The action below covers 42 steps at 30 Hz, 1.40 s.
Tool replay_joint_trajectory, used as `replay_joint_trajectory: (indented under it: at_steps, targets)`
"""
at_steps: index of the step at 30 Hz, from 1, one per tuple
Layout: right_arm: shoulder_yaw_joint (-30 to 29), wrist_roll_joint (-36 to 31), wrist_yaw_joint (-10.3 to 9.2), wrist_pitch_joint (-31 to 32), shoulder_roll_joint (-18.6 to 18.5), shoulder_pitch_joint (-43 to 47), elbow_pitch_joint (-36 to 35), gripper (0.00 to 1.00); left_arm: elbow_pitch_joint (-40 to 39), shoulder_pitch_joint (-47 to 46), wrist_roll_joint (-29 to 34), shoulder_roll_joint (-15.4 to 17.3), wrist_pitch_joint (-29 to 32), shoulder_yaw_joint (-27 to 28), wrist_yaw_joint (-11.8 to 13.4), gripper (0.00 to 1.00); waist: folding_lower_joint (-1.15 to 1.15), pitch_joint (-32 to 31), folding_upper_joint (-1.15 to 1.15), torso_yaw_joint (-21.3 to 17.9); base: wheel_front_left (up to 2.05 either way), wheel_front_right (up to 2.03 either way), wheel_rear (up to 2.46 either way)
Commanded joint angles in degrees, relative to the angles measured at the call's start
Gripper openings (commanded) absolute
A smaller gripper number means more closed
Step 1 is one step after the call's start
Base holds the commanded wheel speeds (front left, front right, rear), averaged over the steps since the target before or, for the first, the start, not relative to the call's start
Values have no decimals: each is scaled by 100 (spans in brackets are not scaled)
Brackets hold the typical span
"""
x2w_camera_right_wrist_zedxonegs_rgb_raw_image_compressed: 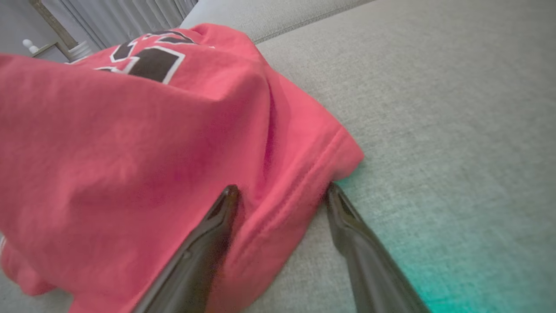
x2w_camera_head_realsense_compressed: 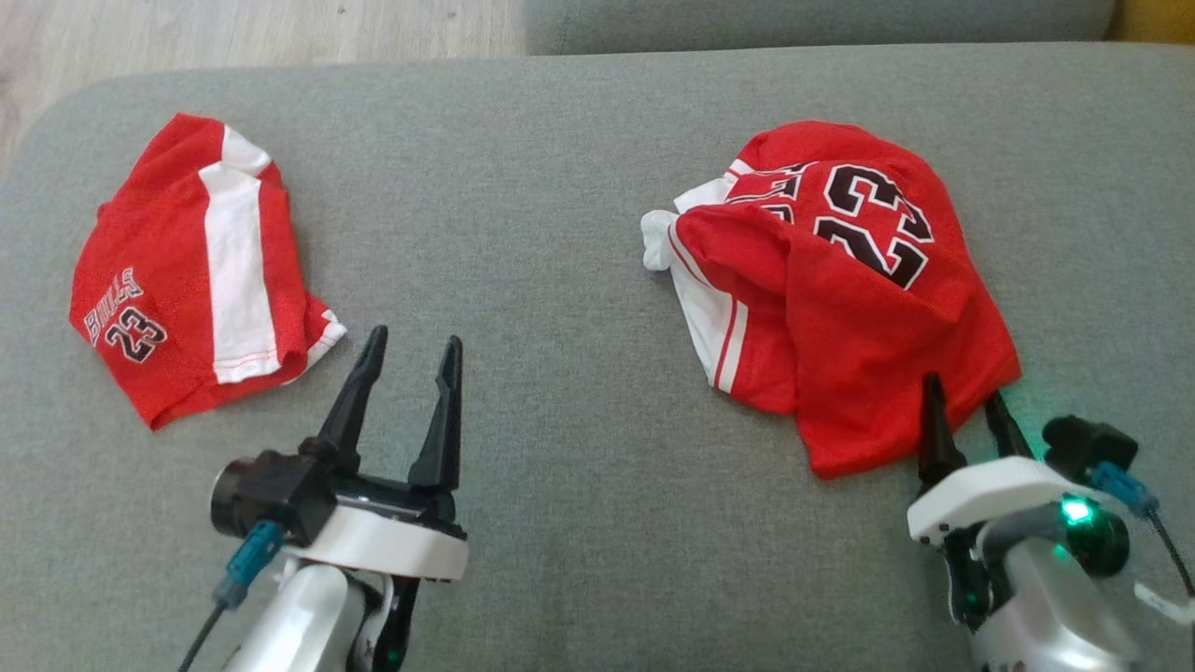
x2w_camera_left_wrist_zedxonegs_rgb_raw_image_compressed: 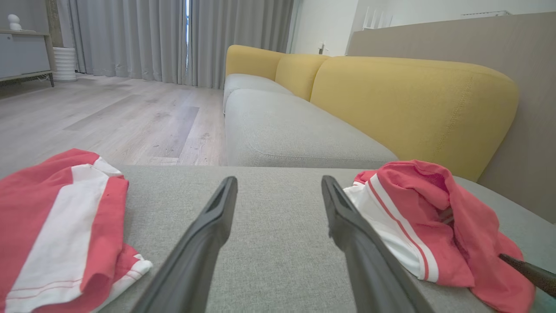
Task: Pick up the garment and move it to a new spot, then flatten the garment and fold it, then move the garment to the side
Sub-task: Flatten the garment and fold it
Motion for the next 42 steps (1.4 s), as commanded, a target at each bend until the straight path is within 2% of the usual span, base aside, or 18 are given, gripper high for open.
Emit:
replay_joint_trajectory:
  at_steps: [1,7,8,9,12,16,21,22,24,28,33,34,35,38,42]
  targets:
    - [235,97,-4,-49,-30,-206,17,100,-130,-226,51,22,-54,241,-30,100,0,18,0,15,0,0,0]
    - [405,94,-4,-64,-30,-546,507,98,-47,-202,145,-56,-54,317,-125,100,0,73,0,57,0,0,0]
    - [401,3,-4,-64,-30,-580,553,38,-39,-199,159,-69,-54,333,-136,100,0,75,0,60,0,0,0]
    - [369,-118,-4,-65,-30,-609,575,0,-29,-198,171,-81,-54,350,-146,100,0,75,0,60,0,0,0]
    - [108,-432,-4,-65,-30,-667,538,0,3,-192,203,-120,-54,405,-172,100,0,58,0,52,0,0,0]
    - [-527,-1076,-4,-66,-30,-680,265,0,22,-146,250,-191,-54,480,-189,100,0,-1,0,14,0,0,0]
    - [-1603,-2222,-4,-66,-31,-705,-319,0,34,-70,303,-299,-54,559,-243,100,0,-104,0,-16,0,0,0]
    - [-2047,-2632,-4,15,-71,-774,-632,0,30,-50,328,-343,-54,592,-262,100,0,-134,0,-14,0,0,0]
    - [-2406,-2936,-4,180,-163,-888,-970,0,30,-37,354,-384,-54,624,-285,100,0,-152,0,-6,0,0,0]
    - [-2887,-3407,-4,633,-499,-1151,-1529,0,35,-37,401,-464,-54,694,-349,100,0,-143,0,28,0,0,0]
    - [-3273,-3838,-4,1128,-810,-1361,-1876,0,70,-47,457,-567,-54,779,-435,100,0,-122,0,107,0,0,0]
    - [-3338,-3925,-4,1187,-855,-1384,-1911,28,77,-53,469,-586,-54,795,-452,100,0,-116,0,122,0,0,0]
    - [-3397,-4013,-4,1243,-890,-1402,-1926,99,85,-58,481,-604,-54,810,-469,100,0,-113,0,137,0,0,0]
    - [-3519,-4135,-4,1291,-861,-1477,-1955,100,119,-65,517,-645,-54,852,-518,100,0,-126,0,165,0,0,0]
    - [-3487,-4207,-4,1246,-639,-1461,-2100,100,145,-51,547,-669,-54,920,-548,100,0,-164,0,153,0,0,0]
